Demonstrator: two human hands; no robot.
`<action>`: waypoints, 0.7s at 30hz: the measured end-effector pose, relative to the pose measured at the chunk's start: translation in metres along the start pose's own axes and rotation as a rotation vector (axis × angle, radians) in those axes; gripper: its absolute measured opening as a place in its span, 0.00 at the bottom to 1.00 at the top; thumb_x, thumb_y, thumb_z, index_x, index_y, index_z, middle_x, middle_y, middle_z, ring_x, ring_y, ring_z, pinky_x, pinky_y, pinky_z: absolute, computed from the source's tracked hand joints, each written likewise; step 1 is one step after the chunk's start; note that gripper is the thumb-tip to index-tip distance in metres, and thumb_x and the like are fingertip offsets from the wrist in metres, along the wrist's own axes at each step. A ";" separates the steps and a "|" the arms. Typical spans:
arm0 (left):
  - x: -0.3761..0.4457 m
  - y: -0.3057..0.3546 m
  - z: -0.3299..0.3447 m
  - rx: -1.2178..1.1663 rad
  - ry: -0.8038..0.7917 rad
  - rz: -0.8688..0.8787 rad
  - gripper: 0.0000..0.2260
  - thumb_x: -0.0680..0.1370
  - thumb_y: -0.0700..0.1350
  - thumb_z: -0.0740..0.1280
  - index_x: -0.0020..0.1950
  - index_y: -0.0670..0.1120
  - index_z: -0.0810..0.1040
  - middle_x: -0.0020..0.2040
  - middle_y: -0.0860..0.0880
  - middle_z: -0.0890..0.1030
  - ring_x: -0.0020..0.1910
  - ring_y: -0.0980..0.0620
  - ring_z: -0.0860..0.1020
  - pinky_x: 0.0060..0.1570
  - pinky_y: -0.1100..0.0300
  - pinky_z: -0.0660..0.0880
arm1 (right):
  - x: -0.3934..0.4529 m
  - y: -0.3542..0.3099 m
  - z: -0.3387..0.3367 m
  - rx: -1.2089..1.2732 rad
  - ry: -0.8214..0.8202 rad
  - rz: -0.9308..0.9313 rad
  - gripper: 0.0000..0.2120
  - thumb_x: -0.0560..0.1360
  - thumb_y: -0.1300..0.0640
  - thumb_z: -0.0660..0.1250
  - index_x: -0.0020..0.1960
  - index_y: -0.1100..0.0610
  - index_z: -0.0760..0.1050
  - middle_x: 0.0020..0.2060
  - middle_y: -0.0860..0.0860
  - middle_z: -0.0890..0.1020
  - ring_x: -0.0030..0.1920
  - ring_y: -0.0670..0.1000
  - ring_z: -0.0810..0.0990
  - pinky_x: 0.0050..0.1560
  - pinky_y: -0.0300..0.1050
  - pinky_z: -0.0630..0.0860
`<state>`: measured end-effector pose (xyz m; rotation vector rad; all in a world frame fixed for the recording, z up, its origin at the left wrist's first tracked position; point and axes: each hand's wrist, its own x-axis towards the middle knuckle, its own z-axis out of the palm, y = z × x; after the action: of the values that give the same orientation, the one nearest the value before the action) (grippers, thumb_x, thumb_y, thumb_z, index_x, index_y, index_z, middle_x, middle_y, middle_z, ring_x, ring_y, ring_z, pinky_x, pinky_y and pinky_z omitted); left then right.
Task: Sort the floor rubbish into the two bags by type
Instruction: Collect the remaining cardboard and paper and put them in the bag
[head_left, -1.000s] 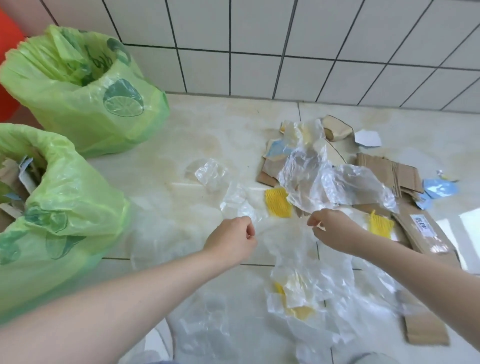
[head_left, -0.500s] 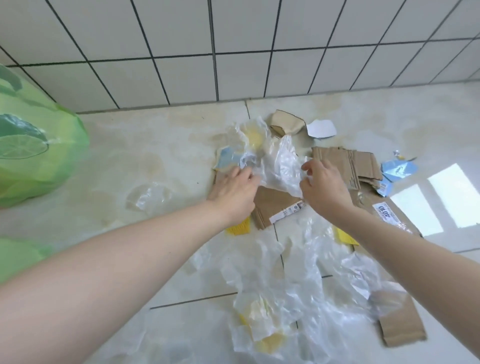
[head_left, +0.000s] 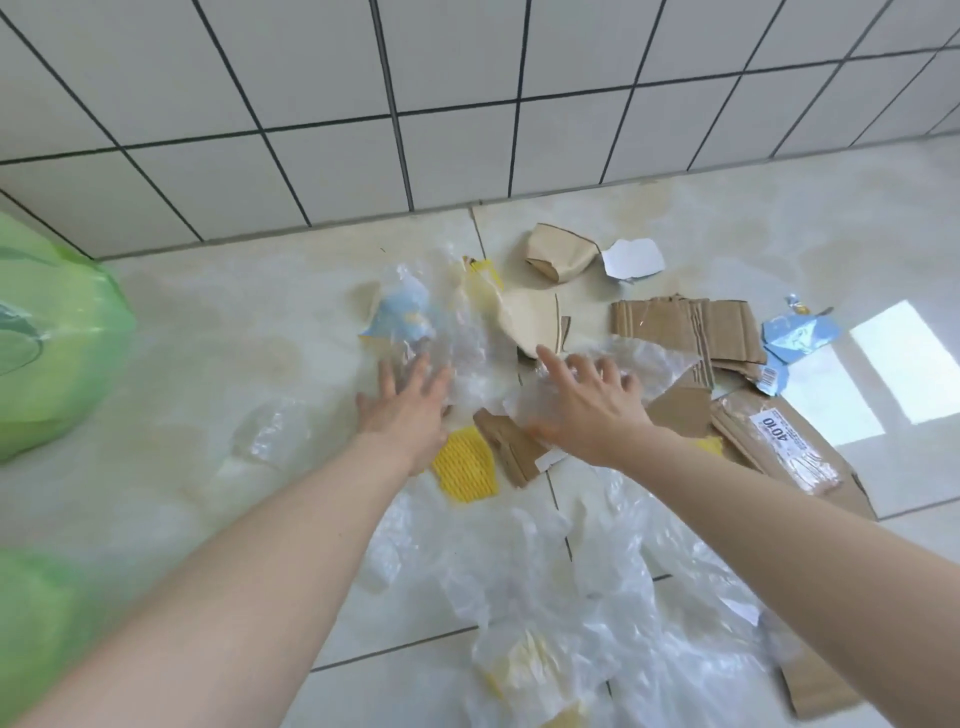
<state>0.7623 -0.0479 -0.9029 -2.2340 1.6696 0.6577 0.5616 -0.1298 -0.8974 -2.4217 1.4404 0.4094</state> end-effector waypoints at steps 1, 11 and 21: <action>-0.004 -0.010 0.005 -0.046 -0.004 -0.059 0.32 0.80 0.51 0.59 0.78 0.54 0.44 0.79 0.53 0.40 0.76 0.36 0.46 0.67 0.38 0.62 | -0.001 -0.007 0.003 -0.026 -0.002 -0.015 0.39 0.70 0.36 0.60 0.74 0.44 0.44 0.72 0.54 0.62 0.70 0.63 0.60 0.67 0.63 0.60; -0.043 -0.056 0.018 0.037 0.207 -0.199 0.16 0.78 0.34 0.54 0.63 0.43 0.71 0.59 0.42 0.75 0.59 0.40 0.75 0.53 0.50 0.73 | -0.034 -0.021 0.010 -0.023 0.042 -0.171 0.11 0.76 0.62 0.57 0.56 0.56 0.72 0.49 0.53 0.77 0.51 0.57 0.77 0.40 0.48 0.73; -0.080 -0.071 0.013 0.113 -0.147 -0.398 0.16 0.75 0.42 0.60 0.63 0.47 0.73 0.63 0.47 0.74 0.63 0.44 0.74 0.55 0.54 0.72 | -0.103 -0.045 0.015 0.212 -0.380 -0.166 0.10 0.77 0.57 0.60 0.56 0.58 0.73 0.52 0.57 0.79 0.48 0.56 0.78 0.49 0.48 0.78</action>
<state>0.8095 0.0459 -0.8767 -2.2791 1.1170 0.5912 0.5532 -0.0212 -0.8666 -2.1316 1.0563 0.6053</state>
